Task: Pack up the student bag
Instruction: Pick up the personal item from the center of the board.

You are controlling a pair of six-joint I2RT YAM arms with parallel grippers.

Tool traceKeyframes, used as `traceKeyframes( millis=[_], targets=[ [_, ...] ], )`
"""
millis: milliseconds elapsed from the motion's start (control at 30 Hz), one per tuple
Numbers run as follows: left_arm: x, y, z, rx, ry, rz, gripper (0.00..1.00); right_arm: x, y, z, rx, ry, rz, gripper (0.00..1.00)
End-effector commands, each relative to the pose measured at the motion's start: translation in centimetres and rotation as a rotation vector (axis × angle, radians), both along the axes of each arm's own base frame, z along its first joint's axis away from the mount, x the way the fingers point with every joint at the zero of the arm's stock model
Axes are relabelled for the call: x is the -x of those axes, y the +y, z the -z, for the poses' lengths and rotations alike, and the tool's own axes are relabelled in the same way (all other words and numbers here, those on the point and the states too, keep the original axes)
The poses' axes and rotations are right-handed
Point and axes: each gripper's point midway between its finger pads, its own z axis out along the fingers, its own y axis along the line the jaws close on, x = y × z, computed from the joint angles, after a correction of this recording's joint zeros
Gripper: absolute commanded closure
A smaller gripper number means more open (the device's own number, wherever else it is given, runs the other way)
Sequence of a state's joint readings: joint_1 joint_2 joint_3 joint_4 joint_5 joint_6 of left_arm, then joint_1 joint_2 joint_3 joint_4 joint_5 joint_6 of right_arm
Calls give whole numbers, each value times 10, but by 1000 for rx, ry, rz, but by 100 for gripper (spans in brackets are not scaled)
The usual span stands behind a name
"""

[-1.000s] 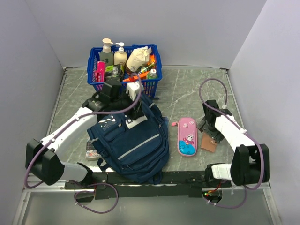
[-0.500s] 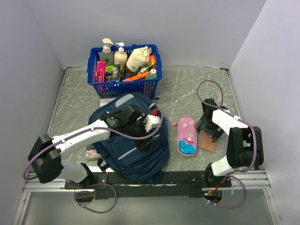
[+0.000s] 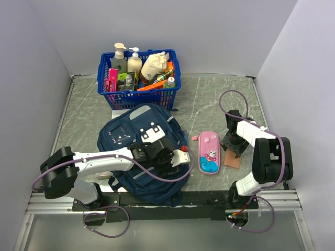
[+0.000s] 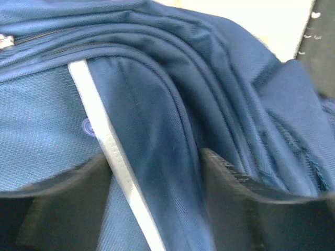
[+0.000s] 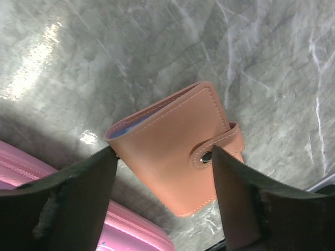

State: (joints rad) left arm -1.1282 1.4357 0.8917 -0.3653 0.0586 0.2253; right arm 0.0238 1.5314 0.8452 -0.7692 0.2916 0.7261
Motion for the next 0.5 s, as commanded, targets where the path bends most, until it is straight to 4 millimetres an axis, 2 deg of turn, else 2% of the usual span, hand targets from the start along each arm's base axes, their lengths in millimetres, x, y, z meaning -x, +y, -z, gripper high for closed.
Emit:
traceKeyframes(
  millis=[0, 67, 100, 200, 267, 367, 467],
  targets=[
    [-36, 7, -6, -40, -181, -106, 51, -15, 12, 2, -75, -85, -2, 38],
    [-41, 10, -14, -38, -206, -125, 64, -17, 16, -3, -97, -108, -14, 48],
    [-42, 8, -19, -30, -212, -128, 74, -18, 17, -5, -105, -121, -17, 56],
    [-46, 11, -28, -36, -238, -138, 93, -23, 21, -18, -127, -180, -38, 70],
    [-47, 12, -33, -36, -246, -139, 99, -25, 22, -28, -131, -222, -51, 74],
    [-47, 12, -45, -29, -249, -141, 99, -25, 24, -43, -140, -270, -69, 83],
    [-55, 13, -67, 15, -245, -190, 99, -22, 27, -61, -153, -330, -88, 92]
  ],
)
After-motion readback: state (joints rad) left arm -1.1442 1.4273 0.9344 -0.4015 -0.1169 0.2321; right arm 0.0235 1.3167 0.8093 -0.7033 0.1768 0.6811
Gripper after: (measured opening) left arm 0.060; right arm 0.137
